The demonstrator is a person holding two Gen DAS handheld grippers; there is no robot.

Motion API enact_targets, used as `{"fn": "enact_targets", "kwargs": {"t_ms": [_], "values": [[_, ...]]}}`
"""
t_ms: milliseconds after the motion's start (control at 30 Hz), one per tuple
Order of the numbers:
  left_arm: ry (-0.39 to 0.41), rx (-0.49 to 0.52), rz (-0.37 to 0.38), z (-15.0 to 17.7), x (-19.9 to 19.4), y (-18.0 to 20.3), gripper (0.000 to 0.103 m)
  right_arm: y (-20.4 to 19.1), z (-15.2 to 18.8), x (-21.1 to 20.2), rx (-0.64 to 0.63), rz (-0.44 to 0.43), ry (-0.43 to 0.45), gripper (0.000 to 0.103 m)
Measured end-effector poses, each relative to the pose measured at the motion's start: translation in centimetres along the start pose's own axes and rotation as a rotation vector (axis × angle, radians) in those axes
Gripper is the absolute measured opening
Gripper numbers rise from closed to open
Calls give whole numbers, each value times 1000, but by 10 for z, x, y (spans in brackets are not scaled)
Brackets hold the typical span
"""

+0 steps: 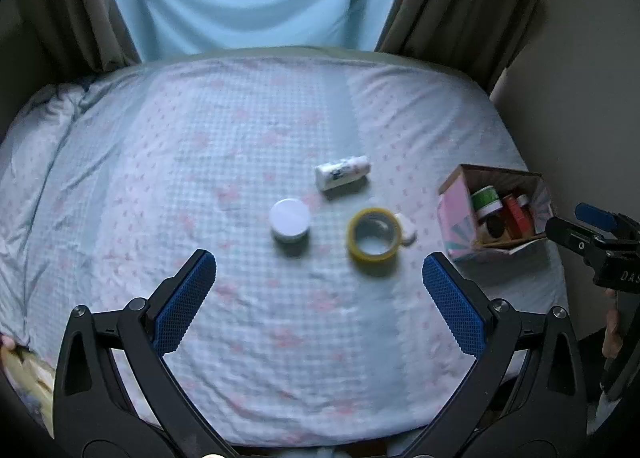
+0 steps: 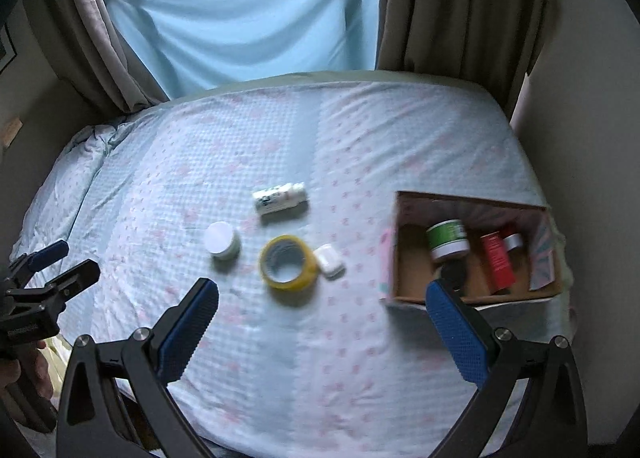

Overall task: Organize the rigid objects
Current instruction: 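Withdraw both tools from the box back over the bed, then grasp the white round lid with left tool while right tool grasps the yellow tape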

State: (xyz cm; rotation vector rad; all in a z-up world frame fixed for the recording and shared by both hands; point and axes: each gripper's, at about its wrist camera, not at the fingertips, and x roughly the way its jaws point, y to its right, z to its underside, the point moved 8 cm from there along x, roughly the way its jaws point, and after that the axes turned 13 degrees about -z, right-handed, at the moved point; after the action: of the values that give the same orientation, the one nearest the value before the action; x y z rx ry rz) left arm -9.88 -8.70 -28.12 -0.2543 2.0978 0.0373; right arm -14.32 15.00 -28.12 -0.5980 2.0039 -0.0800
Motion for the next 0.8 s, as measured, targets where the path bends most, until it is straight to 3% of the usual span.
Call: {"fn": "enact_targets", "kwargs": {"t_ms": [267,433,600,800], "values": [[-58,68,5,10,57,-56,103,-45,13,54,43,36,-4,103],[-80,132,2,5,103,-67,103,-58,29,97,37,61,-26,103],[-74,183,22,0,159,-56,103,-50,47,147,4,104,-44,103],[-44,301,63,8,232,-11,103,-21,59,210,13,174,-24,103]]}}
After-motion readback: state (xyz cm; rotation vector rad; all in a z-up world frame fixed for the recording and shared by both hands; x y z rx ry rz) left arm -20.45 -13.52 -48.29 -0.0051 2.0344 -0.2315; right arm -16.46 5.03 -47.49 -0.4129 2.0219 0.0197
